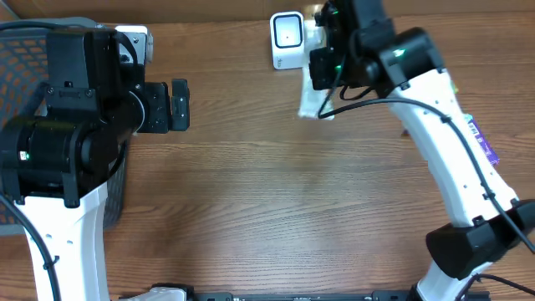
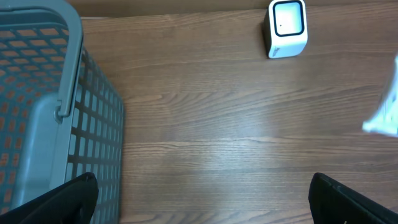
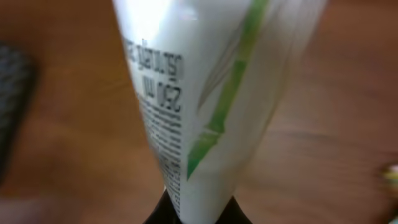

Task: Scan the item barcode

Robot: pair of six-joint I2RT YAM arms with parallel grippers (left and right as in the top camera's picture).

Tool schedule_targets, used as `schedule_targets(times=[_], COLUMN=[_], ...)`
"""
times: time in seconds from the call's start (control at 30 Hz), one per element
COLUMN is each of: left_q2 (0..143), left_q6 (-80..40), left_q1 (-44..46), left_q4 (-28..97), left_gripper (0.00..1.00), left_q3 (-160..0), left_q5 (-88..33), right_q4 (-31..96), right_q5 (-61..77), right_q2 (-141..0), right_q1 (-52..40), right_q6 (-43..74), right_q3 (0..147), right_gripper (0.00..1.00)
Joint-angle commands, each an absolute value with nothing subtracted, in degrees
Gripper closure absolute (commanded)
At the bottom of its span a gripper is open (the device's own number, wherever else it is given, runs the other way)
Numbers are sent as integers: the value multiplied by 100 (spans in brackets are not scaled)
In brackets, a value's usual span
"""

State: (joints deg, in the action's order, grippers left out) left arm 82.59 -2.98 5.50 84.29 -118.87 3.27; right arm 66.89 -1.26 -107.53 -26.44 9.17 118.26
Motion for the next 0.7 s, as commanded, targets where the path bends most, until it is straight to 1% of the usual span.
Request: schedule_targets(times=[0.0,0.07,0.13,0.23,0.3,0.37,0.4,0.53,0.67], left_q2=[8250,8250,8250,8250,8250,8250,8250,8250,8250], left_q6=[-255,-255,-255,-255,-255,-255,-255,-255,-255], left_q1=[523,523,521,521,521,523,528,528,528], left_q4=[8423,8423,8420,8423,8423,8423,8420,8420,8420], left_gripper=[0,0,1,0,0,0,0,0,0], left_q3=[-11935,-11935,-11935,-11935,-11935,-11935,-11935,-11935,-11935], left_q5=[342,342,340,342,342,340,340,342,340], right_q4=[6202,5468,4748,3376,2093,1251,794,486,469], right_q5=[-3315,-4539,-5094,-5269,-5266,-5260,-5137,-4351,-3806], right_q2=[-11091,-11528,-11869,-12422,-12835,-13107,-13275,-13590,-13670], right_q1=[-2969,-3124,-3148,-3094,-2967,-2875,-2814,-2683,-2637], right_q6=[635,-78,-762,-1935,-3081,-3968,-4604,-5867,-6007], right_q3=[12103,12103,12103,12101,12099,12099,12099,12092,12014], right_gripper=[96,96,96,96,96,96,96,96,96])
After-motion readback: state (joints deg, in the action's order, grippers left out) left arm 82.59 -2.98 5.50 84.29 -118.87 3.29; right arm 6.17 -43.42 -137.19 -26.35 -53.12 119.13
